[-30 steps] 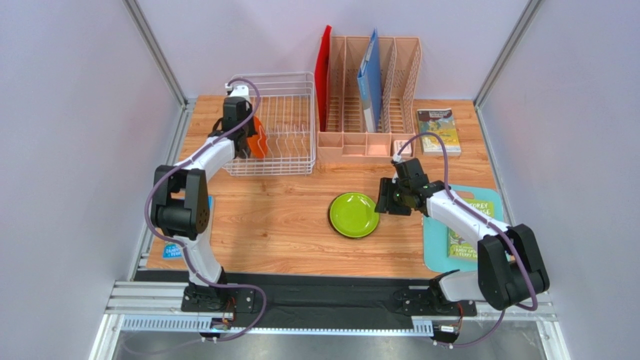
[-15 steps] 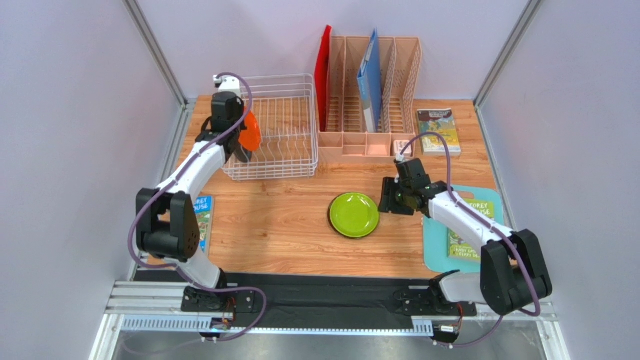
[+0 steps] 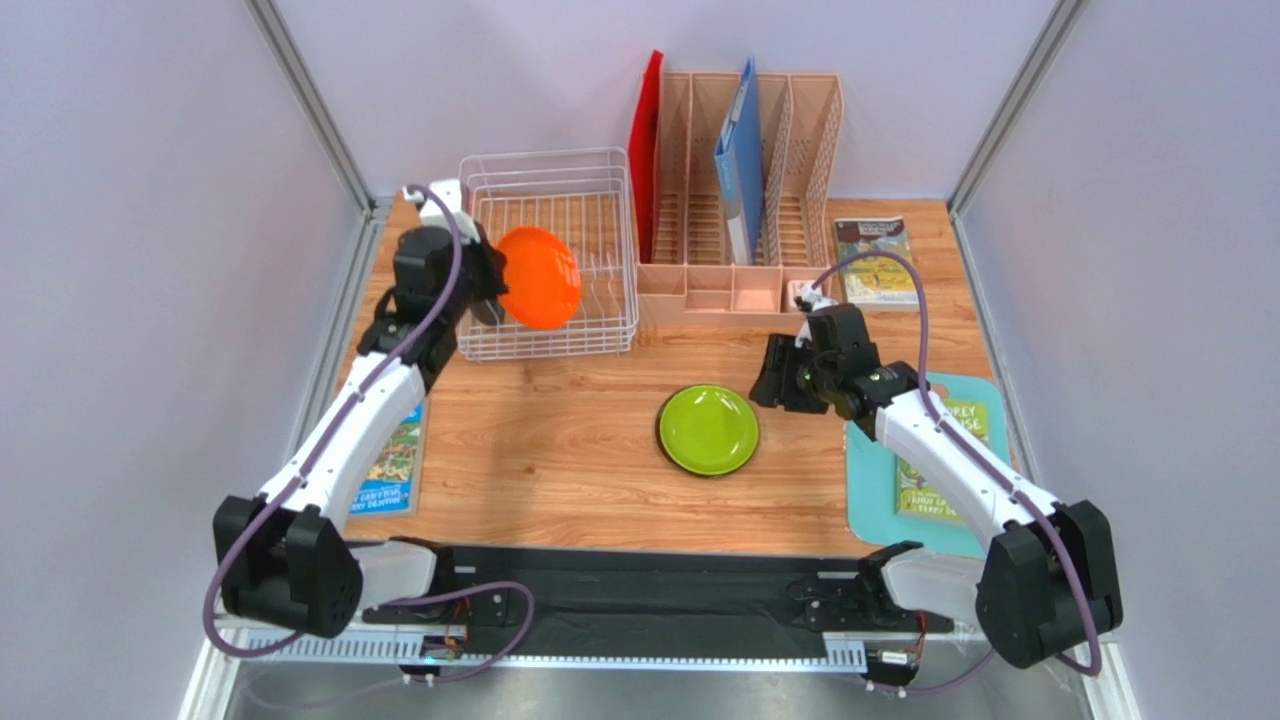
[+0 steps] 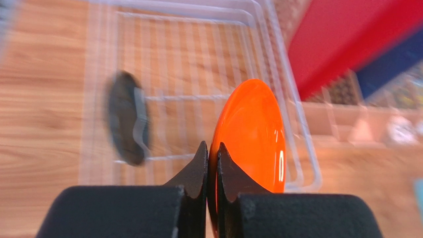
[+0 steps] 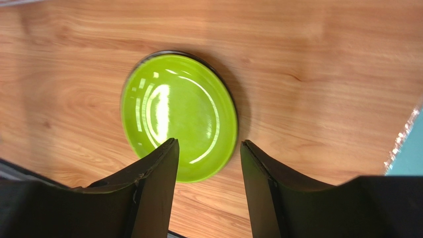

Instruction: Unload the plates from the dish rack

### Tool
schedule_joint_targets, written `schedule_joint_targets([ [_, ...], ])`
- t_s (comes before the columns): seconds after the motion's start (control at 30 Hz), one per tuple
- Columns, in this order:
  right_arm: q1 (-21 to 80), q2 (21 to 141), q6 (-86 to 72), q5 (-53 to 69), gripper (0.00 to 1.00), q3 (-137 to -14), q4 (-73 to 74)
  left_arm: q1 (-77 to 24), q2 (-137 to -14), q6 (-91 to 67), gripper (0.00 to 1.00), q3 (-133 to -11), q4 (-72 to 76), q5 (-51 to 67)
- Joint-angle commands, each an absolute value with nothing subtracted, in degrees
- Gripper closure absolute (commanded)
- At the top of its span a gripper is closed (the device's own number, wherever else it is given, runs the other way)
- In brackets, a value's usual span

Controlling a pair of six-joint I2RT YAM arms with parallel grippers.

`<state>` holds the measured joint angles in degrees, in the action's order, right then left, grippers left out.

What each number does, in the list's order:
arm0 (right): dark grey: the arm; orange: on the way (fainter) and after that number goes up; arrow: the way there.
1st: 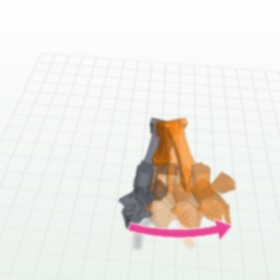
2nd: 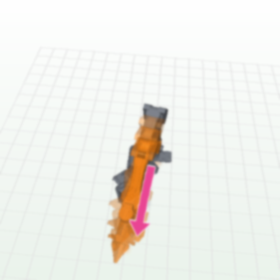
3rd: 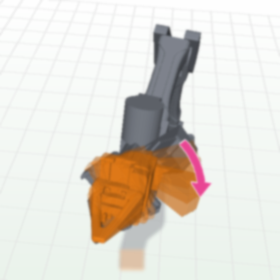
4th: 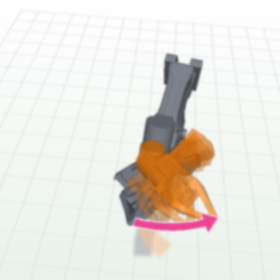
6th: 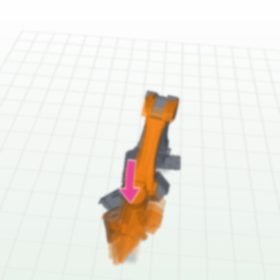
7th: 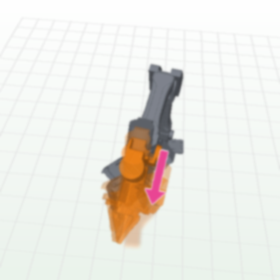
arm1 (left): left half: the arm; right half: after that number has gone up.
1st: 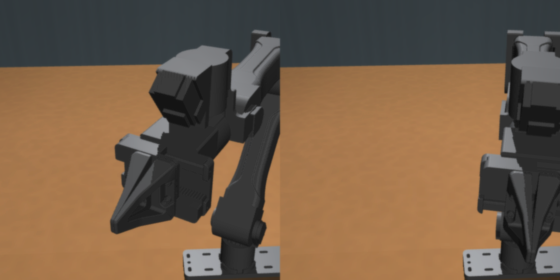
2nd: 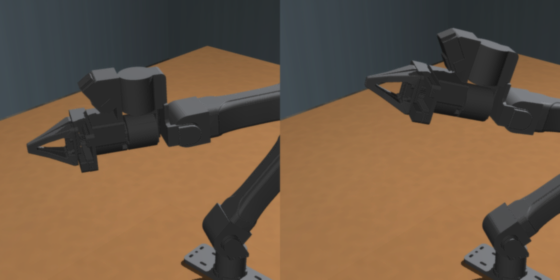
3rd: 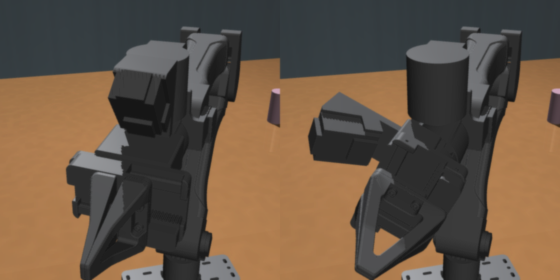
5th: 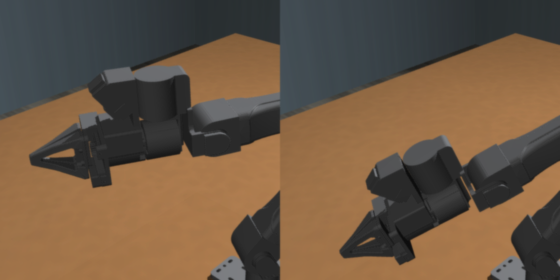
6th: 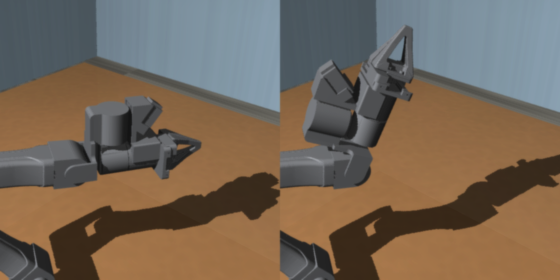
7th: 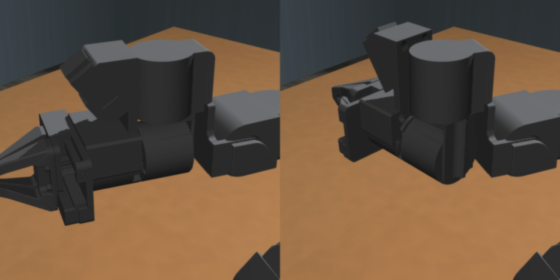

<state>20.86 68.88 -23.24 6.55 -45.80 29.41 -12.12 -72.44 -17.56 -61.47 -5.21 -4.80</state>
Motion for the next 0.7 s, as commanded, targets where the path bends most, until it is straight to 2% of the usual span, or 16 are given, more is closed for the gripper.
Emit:
schedule_joint_targets([
  [0.0, 21.09, 67.24, -25.4, 15.53, 0.46, -50.35, 22.68, -16.42, -69.0, -31.1, 1.0, -50.82, 2.26, 14.92],
  [0.2, 22.5, 68.11, -27.86, 19.5, 0.44, -50.71, 16.97, -25.56, -68.99, -35.95, 1.0, -45.7, 9.48, 18.81],
  [0.67, 23.82, 71.01, -31.73, 26.53, 0.44, -47.02, 8.26, -34.54, -74.61, -39.46, 1.0, -46.31, 15.38, 17.75],
])
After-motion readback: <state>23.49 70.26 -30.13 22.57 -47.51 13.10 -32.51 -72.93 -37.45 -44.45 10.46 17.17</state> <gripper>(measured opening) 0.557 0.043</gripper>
